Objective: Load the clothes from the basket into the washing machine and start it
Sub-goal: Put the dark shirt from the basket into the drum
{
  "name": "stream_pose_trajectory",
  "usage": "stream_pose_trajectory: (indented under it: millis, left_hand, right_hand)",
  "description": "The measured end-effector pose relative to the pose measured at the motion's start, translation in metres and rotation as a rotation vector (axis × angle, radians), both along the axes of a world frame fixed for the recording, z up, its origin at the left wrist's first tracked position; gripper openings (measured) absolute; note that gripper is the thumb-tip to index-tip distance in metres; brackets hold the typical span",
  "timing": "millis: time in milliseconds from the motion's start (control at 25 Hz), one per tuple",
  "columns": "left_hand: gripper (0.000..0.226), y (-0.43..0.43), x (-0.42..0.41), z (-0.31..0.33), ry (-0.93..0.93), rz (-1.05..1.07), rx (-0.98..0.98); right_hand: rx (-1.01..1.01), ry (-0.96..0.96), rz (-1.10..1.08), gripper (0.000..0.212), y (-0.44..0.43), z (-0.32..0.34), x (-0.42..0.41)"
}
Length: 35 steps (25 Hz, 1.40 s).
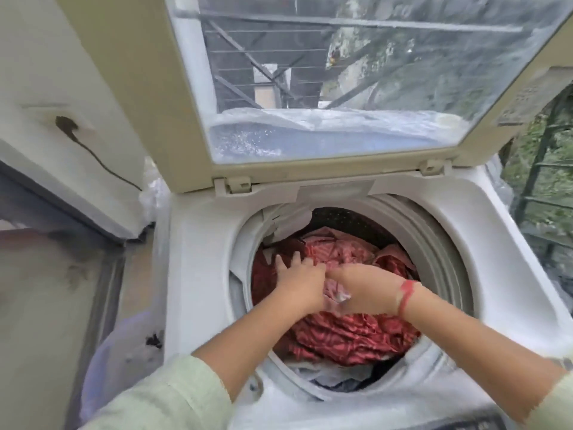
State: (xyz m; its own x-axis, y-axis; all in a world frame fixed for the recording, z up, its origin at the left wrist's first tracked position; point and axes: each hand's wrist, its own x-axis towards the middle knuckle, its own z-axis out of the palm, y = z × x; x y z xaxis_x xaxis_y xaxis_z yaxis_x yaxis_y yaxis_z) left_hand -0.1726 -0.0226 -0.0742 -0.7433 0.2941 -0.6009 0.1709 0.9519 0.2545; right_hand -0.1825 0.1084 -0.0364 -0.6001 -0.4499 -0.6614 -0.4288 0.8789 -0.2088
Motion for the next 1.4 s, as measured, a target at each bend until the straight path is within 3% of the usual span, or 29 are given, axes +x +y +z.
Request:
stream_pose_trajectory:
  millis: [80,200,280,360,440,560,720,800,960,1120,1280,1400]
  left_hand:
    - [0.072,-0.033,0.032,0.048,0.291,0.095,0.166]
    - [0.053,-0.113,0.108,0.086,0.737,0.419,0.427]
    - [0.044,-0.178,0.165,0.072,0.901,0.678,0.426]
    - [0.043,-0.239,0.220,0.037,0.849,0.840,0.262]
    - [0.045,-0.297,0.276,-0.013,0.682,0.928,0.153]
    - [0.048,-0.364,0.333,-0.080,0.378,0.968,0.075]
    - [0.053,-0.420,0.372,-0.142,0.010,0.965,-0.049]
    - [0.053,-0.438,0.377,-0.174,-0.062,0.900,-0.083]
    - [0.052,-0.471,0.361,-0.254,-0.092,0.611,-0.113]
    - [0.067,-0.471,0.310,-0.333,-0.007,0.365,-0.072]
    - [0.075,-0.449,0.260,-0.401,0.091,0.466,0.010]
    - [0.080,-0.438,0.237,-0.454,0.111,0.511,-0.045]
  right_hand:
    - [-0.216,0.164,-0.168,0.055,-0.002,0.051,0.027]
    - [-0.508,0.314,-0.331,0.055,-0.043,0.086,0.074]
    - [-0.587,0.420,-0.315,0.051,-0.091,0.087,0.100]
    - [-0.654,0.483,-0.229,0.047,-0.146,0.086,0.117]
    - [-0.701,0.468,-0.084,0.046,-0.208,0.077,0.135]
    - [-0.571,0.456,0.043,0.053,-0.289,0.041,0.166]
    - [-0.324,0.182,-0.027,0.049,-0.367,-0.058,0.213]
    - [-0.201,0.043,-0.065,0.046,-0.389,-0.120,0.226]
    - [-0.034,-0.125,-0.110,0.041,-0.424,-0.236,0.217]
    - [0.102,-0.238,-0.198,0.045,-0.424,-0.357,0.195]
    - [0.159,-0.139,-0.143,0.063,-0.409,-0.458,0.180]
    - [0.205,-0.009,-0.031,0.073,-0.394,-0.517,0.176]
